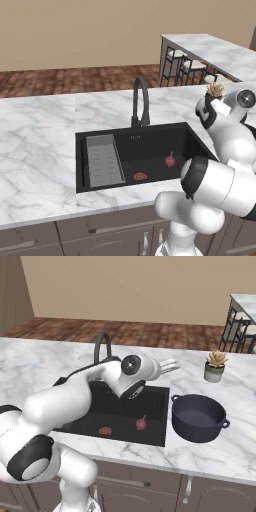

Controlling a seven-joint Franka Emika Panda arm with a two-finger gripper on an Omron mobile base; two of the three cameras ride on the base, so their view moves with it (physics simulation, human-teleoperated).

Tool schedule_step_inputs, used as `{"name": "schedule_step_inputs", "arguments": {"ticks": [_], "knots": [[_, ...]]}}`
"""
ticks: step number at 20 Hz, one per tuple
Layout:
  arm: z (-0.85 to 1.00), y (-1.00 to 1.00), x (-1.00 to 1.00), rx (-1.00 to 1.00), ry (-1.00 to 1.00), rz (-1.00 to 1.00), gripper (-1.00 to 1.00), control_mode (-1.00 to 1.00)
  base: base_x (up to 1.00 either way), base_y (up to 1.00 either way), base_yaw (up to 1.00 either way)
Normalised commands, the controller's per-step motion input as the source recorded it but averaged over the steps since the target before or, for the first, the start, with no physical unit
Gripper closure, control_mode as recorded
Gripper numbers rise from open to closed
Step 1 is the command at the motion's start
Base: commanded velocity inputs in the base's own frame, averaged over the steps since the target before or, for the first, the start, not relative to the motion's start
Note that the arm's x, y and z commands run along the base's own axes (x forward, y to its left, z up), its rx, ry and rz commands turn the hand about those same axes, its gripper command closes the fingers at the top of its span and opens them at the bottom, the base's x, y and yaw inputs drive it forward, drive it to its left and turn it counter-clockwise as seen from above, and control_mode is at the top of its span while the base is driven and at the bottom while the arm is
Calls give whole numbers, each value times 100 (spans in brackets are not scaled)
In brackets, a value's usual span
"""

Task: Dump the onion from the pot into the sink. Then turn on the water and wash the onion. Then turn off the water and put the onion back in the pot.

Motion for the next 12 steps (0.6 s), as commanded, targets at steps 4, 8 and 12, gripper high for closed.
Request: {"name": "schedule_step_inputs", "arguments": {"ticks": [4, 8, 12], "knots": [[8, 1, 0, 10, -12, 0, -100, -100, 0, 0, 0], [14, 17, 0, 3, -17, 0, -100, -100, 0, 0, 0], [4, 32, 0, 0, -13, 0, -100, -100, 0, 0, 0]]}}
